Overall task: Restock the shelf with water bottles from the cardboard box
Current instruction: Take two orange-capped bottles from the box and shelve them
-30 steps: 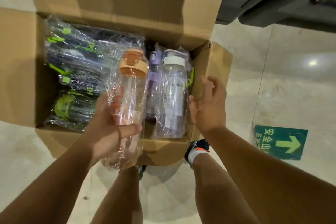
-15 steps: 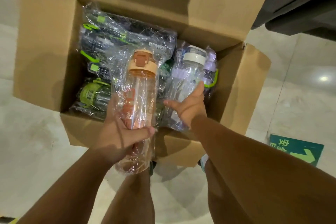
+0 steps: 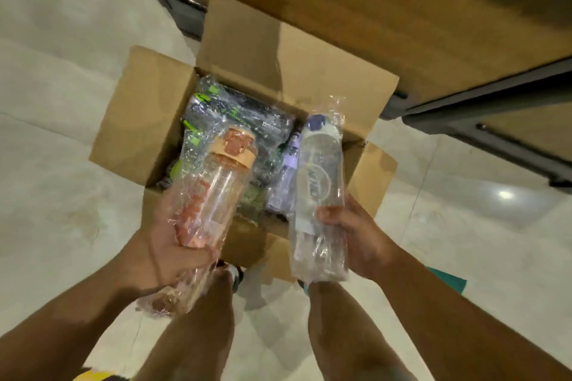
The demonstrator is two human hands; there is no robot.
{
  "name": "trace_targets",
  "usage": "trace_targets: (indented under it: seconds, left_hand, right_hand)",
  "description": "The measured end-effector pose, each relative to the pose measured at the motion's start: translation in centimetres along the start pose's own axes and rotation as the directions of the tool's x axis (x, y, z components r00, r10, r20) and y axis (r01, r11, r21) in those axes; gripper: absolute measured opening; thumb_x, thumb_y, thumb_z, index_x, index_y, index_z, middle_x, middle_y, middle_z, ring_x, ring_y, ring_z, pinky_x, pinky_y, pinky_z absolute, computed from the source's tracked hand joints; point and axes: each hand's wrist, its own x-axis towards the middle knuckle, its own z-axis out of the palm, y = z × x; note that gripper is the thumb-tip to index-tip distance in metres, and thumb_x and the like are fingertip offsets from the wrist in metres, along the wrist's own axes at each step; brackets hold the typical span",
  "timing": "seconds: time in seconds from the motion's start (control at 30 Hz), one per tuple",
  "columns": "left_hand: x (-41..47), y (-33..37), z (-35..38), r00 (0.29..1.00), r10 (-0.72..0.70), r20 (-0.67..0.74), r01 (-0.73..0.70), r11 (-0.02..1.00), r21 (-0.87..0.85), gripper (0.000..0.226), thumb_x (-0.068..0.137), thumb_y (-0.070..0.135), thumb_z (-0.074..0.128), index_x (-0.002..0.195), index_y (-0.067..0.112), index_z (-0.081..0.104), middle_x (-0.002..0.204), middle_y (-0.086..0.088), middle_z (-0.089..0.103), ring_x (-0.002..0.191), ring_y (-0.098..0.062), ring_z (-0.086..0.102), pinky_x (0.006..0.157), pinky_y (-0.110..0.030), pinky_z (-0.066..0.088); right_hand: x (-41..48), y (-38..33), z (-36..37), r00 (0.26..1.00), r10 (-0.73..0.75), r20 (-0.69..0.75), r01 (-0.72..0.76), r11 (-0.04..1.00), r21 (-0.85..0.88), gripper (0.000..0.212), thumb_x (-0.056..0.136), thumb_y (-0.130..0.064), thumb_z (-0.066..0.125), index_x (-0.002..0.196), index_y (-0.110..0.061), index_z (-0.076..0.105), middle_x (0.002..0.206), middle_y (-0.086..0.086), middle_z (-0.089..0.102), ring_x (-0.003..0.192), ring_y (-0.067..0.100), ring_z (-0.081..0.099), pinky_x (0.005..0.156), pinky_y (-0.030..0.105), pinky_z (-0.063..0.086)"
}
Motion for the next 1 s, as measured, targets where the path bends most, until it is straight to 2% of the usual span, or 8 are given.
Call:
trace_targets:
  seconds: [0.1, 0.23, 0.3, 0.5, 0.63, 0.77, 0.9, 1.0]
  left_hand:
    - [-6.8, 4.0, -2.5, 0.998, 0.06, 0.001, -0.059, 0.991, -0.117, 0.132, 0.026, 0.039, 0.103, 0.131, 0.07, 0.028, 0.109, 0.009, 0.072, 0.095, -0.012, 0.071, 0.089, -0.045, 0.056]
    - [-17.7, 10.9, -5.1, 0.99, 0.133, -0.043, -0.14, 0.951, -0.276, 0.108, 0.066, -0.013, 0.086, 0.135, 0.049, 0.031, 0.104, 0.002, 0.07, 0.079, -0.008, 0.073, 0.061, -0.023, 0.056]
    - [-22.7, 13.3, -6.3, 0.968, 0.183, -0.172, -0.221, 0.945, -0.241, 0.113, 0.057, 0.005, 0.095, 0.134, 0.056, 0.031, 0.111, 0.012, 0.07, 0.09, -0.008, 0.073, 0.067, -0.029, 0.057]
    - [-36.1, 19.4, -9.4, 0.868, 0.348, -0.355, -0.424, 0.89, -0.165, 0.11, 0.065, 0.007, 0.093, 0.141, 0.045, 0.023, 0.108, 0.008, 0.069, 0.084, -0.007, 0.074, 0.071, -0.027, 0.059]
    - [-41.2, 22.1, -10.4, 0.765, 0.467, -0.443, -0.573, 0.808, -0.137, 0.112, 0.064, 0.011, 0.094, 0.135, 0.059, 0.022, 0.118, 0.016, 0.063, 0.082, -0.008, 0.072, 0.065, -0.019, 0.054]
    - [-45.2, 24.1, -8.4, 0.656, 0.501, -0.564, -0.689, 0.704, -0.175, 0.116, 0.051, 0.015, 0.098, 0.13, 0.066, 0.032, 0.115, 0.03, 0.065, 0.106, -0.004, 0.068, 0.085, -0.033, 0.058]
    - [-48.8, 25.4, -3.4, 0.545, 0.488, -0.682, -0.764, 0.624, -0.164, 0.118, 0.054, 0.013, 0.097, 0.139, 0.057, 0.029, 0.121, 0.026, 0.06, 0.097, 0.008, 0.067, 0.074, -0.016, 0.056]
    - [-50.6, 25.3, 0.6, 0.464, 0.432, -0.773, -0.787, 0.602, -0.135, 0.114, 0.05, 0.015, 0.092, 0.13, 0.066, 0.03, 0.112, 0.033, 0.065, 0.092, 0.002, 0.07, 0.073, -0.022, 0.055]
  right_hand:
    - [-8.6, -4.7, 4.6, 0.997, -0.009, 0.081, 0.014, 0.998, -0.06, 0.077, 0.064, 0.0, 0.072, 0.137, -0.013, 0.05, 0.104, 0.012, 0.072, 0.094, 0.029, 0.072, 0.074, 0.04, 0.059]
    - [-19.4, -11.0, 11.9, 0.974, -0.077, 0.211, 0.109, 0.984, -0.144, 0.086, 0.054, -0.006, 0.075, 0.136, -0.007, 0.047, 0.097, 0.013, 0.074, 0.083, 0.026, 0.074, 0.066, 0.034, 0.059]
    - [-23.6, -13.7, 15.5, 0.956, -0.115, 0.27, 0.156, 0.978, -0.137, 0.1, 0.047, -0.002, 0.085, 0.138, -0.004, 0.042, 0.092, 0.01, 0.076, 0.075, 0.021, 0.075, 0.061, 0.03, 0.059]
    - [-31.0, -18.8, 23.6, 0.838, -0.182, 0.515, 0.227, 0.974, -0.024, 0.1, 0.079, 0.015, 0.063, 0.16, -0.019, 0.014, 0.134, 0.022, 0.055, 0.12, 0.038, 0.058, 0.101, 0.053, 0.046]
    - [-35.4, -21.3, 26.8, 0.656, -0.231, 0.718, 0.222, 0.969, 0.109, 0.087, 0.09, 0.023, 0.041, 0.158, -0.007, -0.004, 0.145, 0.035, 0.039, 0.129, 0.047, 0.051, 0.108, 0.054, 0.04]
    - [-40.9, -24.9, 30.1, 0.338, -0.216, 0.916, 0.08, 0.976, 0.201, 0.099, 0.095, 0.016, 0.041, 0.152, -0.029, -0.026, 0.13, 0.043, 0.038, 0.096, 0.048, 0.053, 0.095, 0.045, 0.048]
    - [-43.8, -26.5, 30.2, 0.565, -0.129, 0.815, 0.404, 0.905, -0.137, 0.092, 0.08, -0.034, 0.084, 0.154, -0.011, 0.036, 0.129, 0.012, 0.068, 0.113, 0.029, 0.068, 0.092, 0.042, 0.056]
    - [-46.0, -27.5, 29.8, 0.659, -0.232, 0.715, 0.548, 0.8, -0.245, 0.083, 0.052, -0.007, 0.091, 0.126, -0.03, 0.061, 0.099, -0.001, 0.079, 0.083, 0.018, 0.076, 0.059, 0.029, 0.06]
